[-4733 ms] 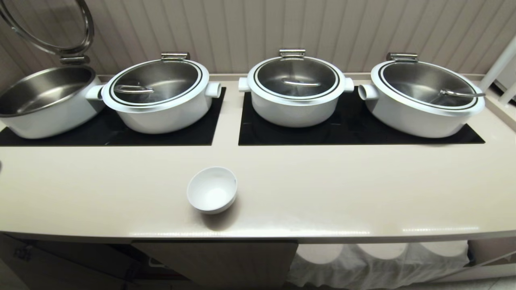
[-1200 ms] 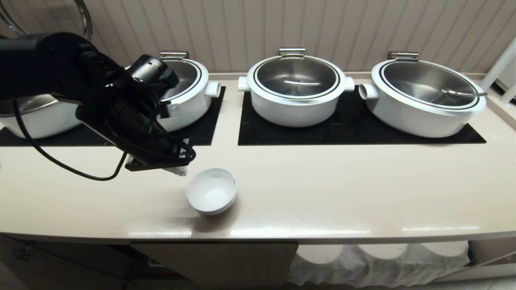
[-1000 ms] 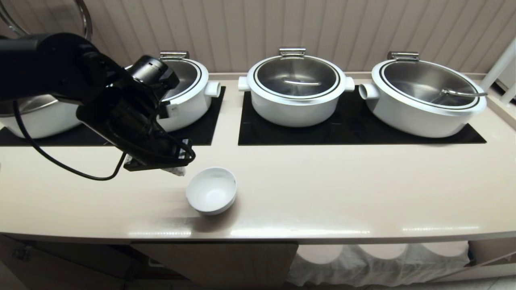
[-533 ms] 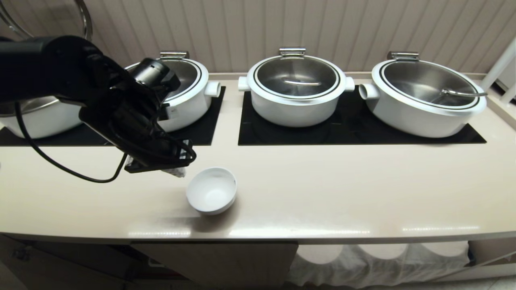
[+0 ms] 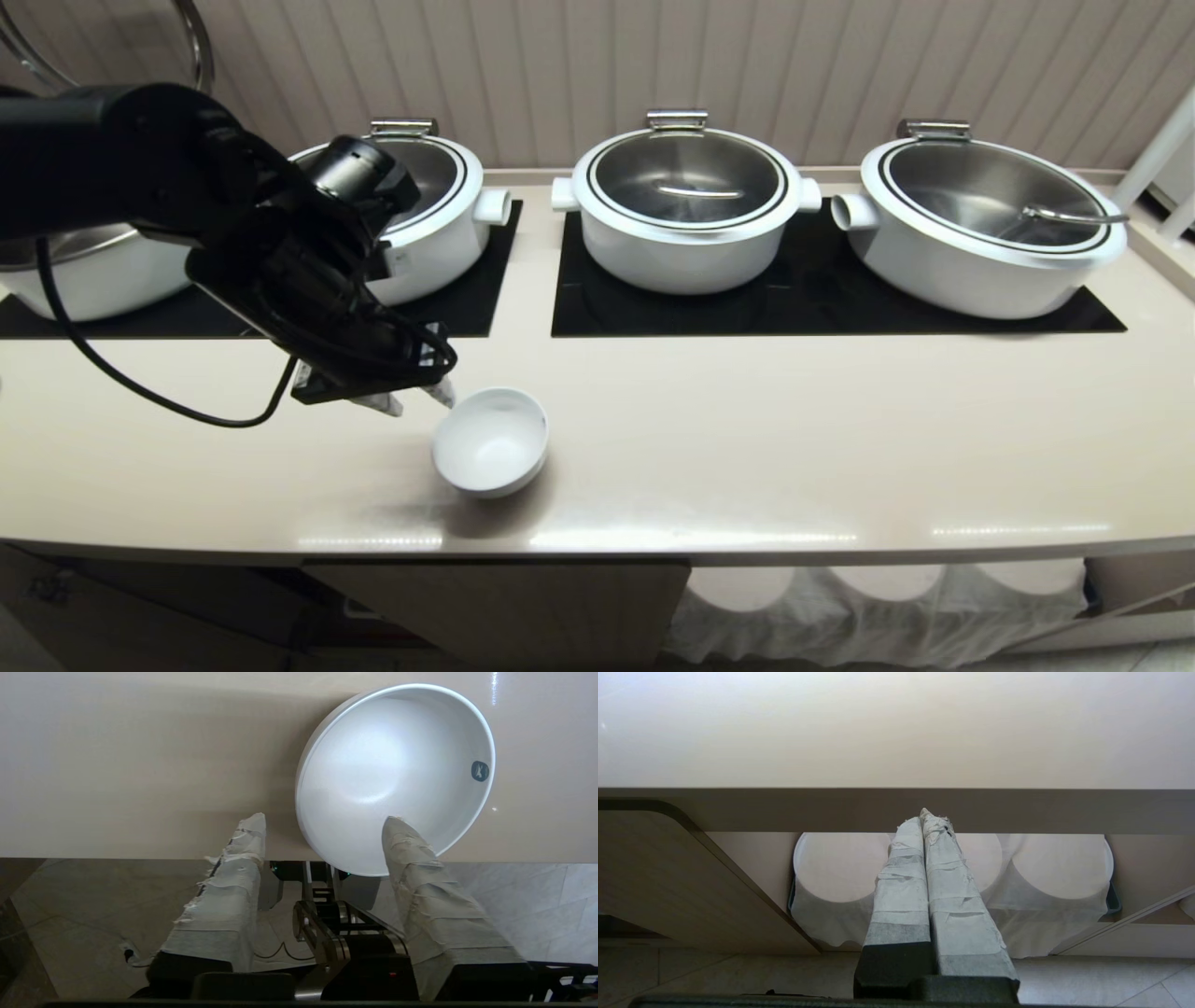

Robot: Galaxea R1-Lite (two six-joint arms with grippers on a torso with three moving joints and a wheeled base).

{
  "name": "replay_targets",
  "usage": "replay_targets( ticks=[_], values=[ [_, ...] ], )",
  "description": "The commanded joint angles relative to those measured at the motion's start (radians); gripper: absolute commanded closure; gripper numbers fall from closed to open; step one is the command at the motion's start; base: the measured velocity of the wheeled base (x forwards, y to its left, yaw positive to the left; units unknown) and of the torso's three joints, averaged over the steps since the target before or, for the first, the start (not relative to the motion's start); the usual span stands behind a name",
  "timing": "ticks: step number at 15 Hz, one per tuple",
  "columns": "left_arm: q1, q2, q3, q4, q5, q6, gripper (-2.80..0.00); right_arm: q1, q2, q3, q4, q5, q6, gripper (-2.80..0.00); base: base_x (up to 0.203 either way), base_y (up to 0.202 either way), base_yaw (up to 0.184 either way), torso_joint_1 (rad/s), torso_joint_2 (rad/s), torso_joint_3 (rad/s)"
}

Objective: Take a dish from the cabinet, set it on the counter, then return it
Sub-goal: Place it on the table, then pick up the bowl from the table

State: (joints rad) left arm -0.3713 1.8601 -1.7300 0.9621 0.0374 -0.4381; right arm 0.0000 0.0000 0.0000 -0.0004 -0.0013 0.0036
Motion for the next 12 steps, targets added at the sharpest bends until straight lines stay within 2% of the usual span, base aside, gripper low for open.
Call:
replay_targets(
  ticks=[1,5,12],
  values=[
    [0.000,-0.012,0.001,0.006,-0.004,-0.002,-2.80,0.001,0.000,0.000,0.000,0.000,0.000,0.00,0.000,0.000,0.000,0.000,0.00,0.000],
    [0.000,-0.006,0.019,0.004,-0.030,-0.001,-2.80,0.001,0.000,0.000,0.000,0.000,0.000,0.00,0.000,0.000,0.000,0.000,0.00,0.000],
    [-0.001,0.024,0.056,-0.003,-0.027,0.001,-2.80,0.000,0.000,0.000,0.000,0.000,0.001,0.00,0.000,0.000,0.000,0.000,0.00,0.000]
  ],
)
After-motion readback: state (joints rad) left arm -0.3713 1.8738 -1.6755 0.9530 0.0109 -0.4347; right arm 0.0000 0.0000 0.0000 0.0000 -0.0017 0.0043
